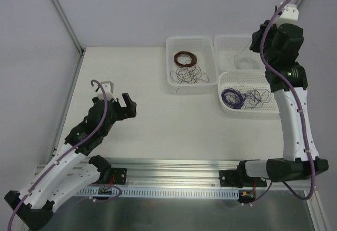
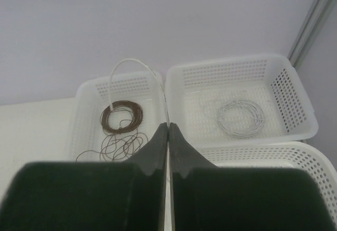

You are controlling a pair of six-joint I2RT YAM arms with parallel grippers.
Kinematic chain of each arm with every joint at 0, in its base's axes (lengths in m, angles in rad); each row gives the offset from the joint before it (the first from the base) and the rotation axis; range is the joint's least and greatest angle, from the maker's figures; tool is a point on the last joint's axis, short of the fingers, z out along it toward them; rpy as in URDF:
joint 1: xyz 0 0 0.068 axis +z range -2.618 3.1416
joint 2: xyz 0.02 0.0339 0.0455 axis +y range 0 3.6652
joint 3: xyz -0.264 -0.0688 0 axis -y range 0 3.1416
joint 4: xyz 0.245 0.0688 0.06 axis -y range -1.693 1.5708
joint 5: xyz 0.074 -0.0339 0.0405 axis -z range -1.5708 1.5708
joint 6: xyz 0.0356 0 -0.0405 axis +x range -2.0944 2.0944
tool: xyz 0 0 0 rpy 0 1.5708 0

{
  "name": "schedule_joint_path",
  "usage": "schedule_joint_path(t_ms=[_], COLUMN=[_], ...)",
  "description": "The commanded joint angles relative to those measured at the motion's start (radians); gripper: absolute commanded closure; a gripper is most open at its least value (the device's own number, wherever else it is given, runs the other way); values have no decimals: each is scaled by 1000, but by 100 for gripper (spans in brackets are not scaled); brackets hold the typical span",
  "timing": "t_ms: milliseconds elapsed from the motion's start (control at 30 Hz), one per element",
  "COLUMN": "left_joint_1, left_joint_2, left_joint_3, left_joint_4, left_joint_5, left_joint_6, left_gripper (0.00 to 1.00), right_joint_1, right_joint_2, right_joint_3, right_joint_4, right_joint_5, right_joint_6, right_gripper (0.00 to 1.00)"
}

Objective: Untangle the cables

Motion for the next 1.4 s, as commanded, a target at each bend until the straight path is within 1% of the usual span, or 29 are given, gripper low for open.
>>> schedule_joint_path(t_ms=[0, 33, 100, 200, 300, 367, 467, 500, 567, 600, 667, 700, 733, 767, 833, 867, 900, 933, 967, 1033, 1067, 1167, 1200, 1267, 1300, 1367], left_joint_1=[10, 10, 10, 10, 11, 11, 16, 19, 25, 25, 28, 33, 36, 39, 46, 50, 51, 57, 59, 66, 69, 77, 79, 82, 82, 83], left_joint_2=[-69, -104, -150, -181, -183, -174, -142, -126, -111, -102, -94, -89, -86, -85, -88, -89, -94, -99, -102, -112, -118, -169, -183, -209, -236, -275], left_joint_3=[11, -2, -47, -101, -94, -89, -89, -89, -86, -86, -84, -81, -81, -81, -81, -81, -81, -81, -80, -80, -78, -83, -83, -91, -92, -95], left_joint_4=[-107, -110, -110, -110, -111, -110, -110, -108, -110, -110, -108, -110, -110, -110, -108, -110, -108, -110, -110, -108, -110, -111, -111, -111, -111, -111], left_joint_5=[-18, -18, -27, -56, -105, -142, -173, -177, -173, -168, -164, -164, -164, -162, -150, -144, -132, -127, -124, -122, -121, -113, -110, -110, -110, -115], left_joint_6=[146, 151, 153, 145, 150, 153, 179, 188, 189, 191, 191, 193, 193, 193, 188, 186, 185, 183, 183, 183, 183, 174, 173, 166, 166, 165], left_gripper=[1, 1, 1, 1, 1, 1, 1, 1, 1, 1, 1, 1, 1, 1, 1, 1, 1, 1, 1, 1, 1, 1, 1, 1, 1, 1], right_joint_1=[-90, -122, -150, -202, -234, -246, -256, -257, -257, -259, -260, -262, -263, -263, -263, -263, -263, -263, -263, -263, -263, -263, -263, -265, -265, -265], right_joint_2=[102, 158, 209, 315, 407, 459, 557, 603, 639, 656, 682, 686, 685, 680, 659, 651, 638, 627, 595, 561, 518, 431, 401, 355, 301, 240], right_joint_3=[125, 148, 220, 279, 315, 334, 340, 339, 326, 319, 297, 270, 254, 239, 193, 176, 164, 138, 125, 84, 70, 26, 17, -3, -10, -39], right_joint_4=[130, 140, 156, 176, 237, 249, 272, 272, 271, 269, 255, 251, 249, 248, 237, 234, 220, 214, 208, 182, 173, 92, 72, 24, -23, -80], right_joint_5=[-104, -108, -118, -129, -132, -128, -114, -109, -101, -101, -103, -104, -111, -120, -135, -135, -135, -169, -177, -174, -172, -157, -154, -151, -120, -120], right_joint_6=[20, 21, 20, 17, 14, 18, 18, 20, 26, 31, 55, 66, 81, 90, 103, 113, 118, 123, 126, 126, 126, 126, 126, 121, 110, 103], right_gripper=[99, 99, 99, 99, 98, 97, 86, 77, 62, 53, 43, 40, 38, 33, 29, 24, 22, 20, 15, 10, 6, 1, 3, 3, 3, 3])
